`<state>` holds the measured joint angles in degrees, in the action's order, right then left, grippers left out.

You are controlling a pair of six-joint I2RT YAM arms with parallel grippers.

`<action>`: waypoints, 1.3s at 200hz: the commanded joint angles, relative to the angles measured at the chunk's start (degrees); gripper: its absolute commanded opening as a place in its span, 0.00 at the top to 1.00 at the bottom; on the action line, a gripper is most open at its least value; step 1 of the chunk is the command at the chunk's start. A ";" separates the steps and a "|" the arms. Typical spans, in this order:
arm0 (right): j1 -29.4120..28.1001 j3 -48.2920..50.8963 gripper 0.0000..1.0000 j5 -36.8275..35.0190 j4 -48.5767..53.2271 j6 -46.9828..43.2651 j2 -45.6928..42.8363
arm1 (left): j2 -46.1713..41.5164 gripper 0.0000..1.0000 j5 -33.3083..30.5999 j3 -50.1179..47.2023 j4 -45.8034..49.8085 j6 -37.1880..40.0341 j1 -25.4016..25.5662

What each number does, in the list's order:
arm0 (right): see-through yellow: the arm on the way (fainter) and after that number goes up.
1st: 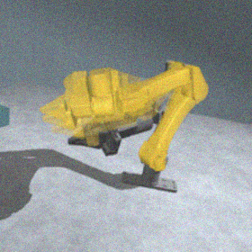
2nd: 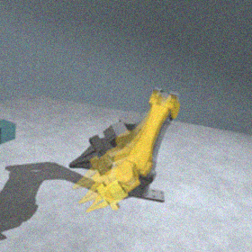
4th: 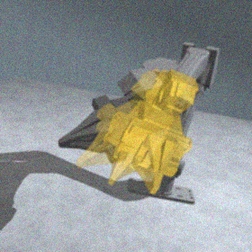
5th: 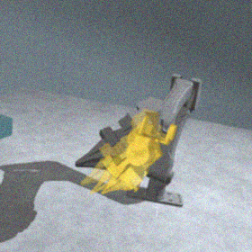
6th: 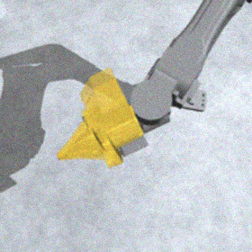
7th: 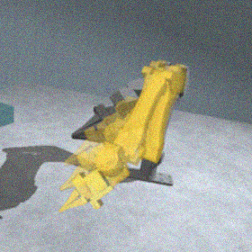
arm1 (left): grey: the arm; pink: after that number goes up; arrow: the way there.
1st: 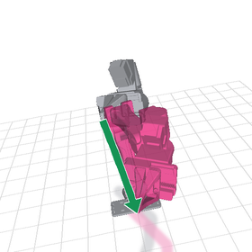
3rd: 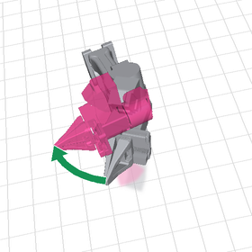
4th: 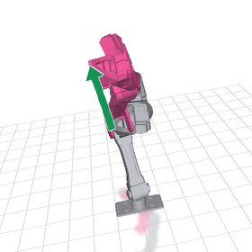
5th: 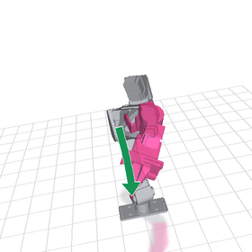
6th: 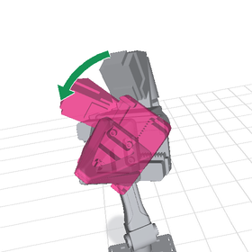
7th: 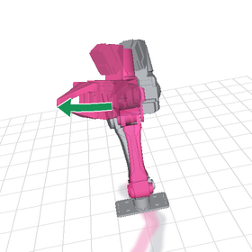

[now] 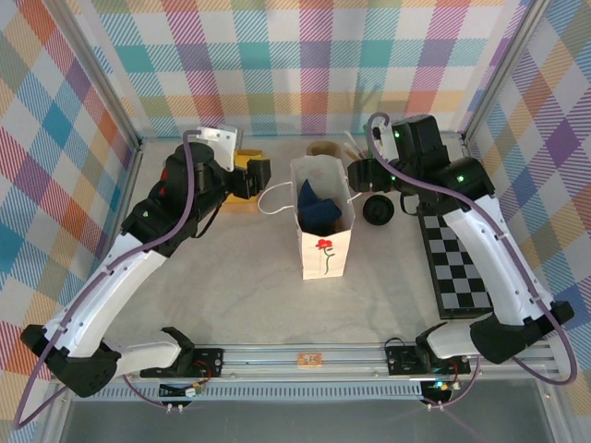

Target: Pack the takeout coffee

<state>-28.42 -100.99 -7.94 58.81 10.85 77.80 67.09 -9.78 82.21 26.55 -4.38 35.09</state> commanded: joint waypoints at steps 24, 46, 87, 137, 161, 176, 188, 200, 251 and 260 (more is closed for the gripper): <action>0.48 4.12 0.18 -3.12 -6.66 -1.95 -5.16 | -3.34 0.26 -2.85 -3.31 -5.22 1.22 -0.37; 0.48 5.96 0.16 -4.04 -8.51 -2.50 -6.96 | -4.54 0.26 -3.55 -4.89 -5.88 1.45 -0.39; 0.48 8.21 0.15 -5.88 -10.45 -3.24 -9.02 | -6.41 0.25 -4.97 -7.11 -6.71 2.09 -0.37; 0.48 13.04 0.13 -7.74 -15.37 -4.99 -13.19 | -7.84 0.25 -7.45 -8.67 -6.95 2.68 -0.37; 0.55 15.38 0.10 -8.31 -17.67 -6.26 -15.15 | -8.02 0.25 -8.81 -9.29 -6.93 2.82 -0.37; 0.48 16.38 0.08 -8.27 -18.41 -7.30 -15.70 | -8.09 0.25 -9.40 -9.70 -7.07 3.13 -0.37; 0.48 16.94 0.08 -8.48 -18.55 -7.60 -15.83 | -8.42 0.25 -9.77 -10.58 -7.91 3.33 -0.37; 0.49 17.72 0.07 -8.73 -18.80 -7.80 -16.09 | -8.96 0.25 -9.75 -11.85 -9.36 3.69 -0.37; 0.48 21.52 0.01 -9.02 -21.86 -9.42 -18.36 | -12.33 0.14 -10.66 -17.74 -16.44 6.23 -0.37; 0.48 21.97 0.01 -9.25 -22.19 -9.61 -18.67 | -12.42 0.14 -11.09 -17.96 -16.37 6.51 -0.37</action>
<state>-28.38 -80.12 -16.10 40.29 3.07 61.06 56.38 -18.83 64.95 14.48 0.54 35.09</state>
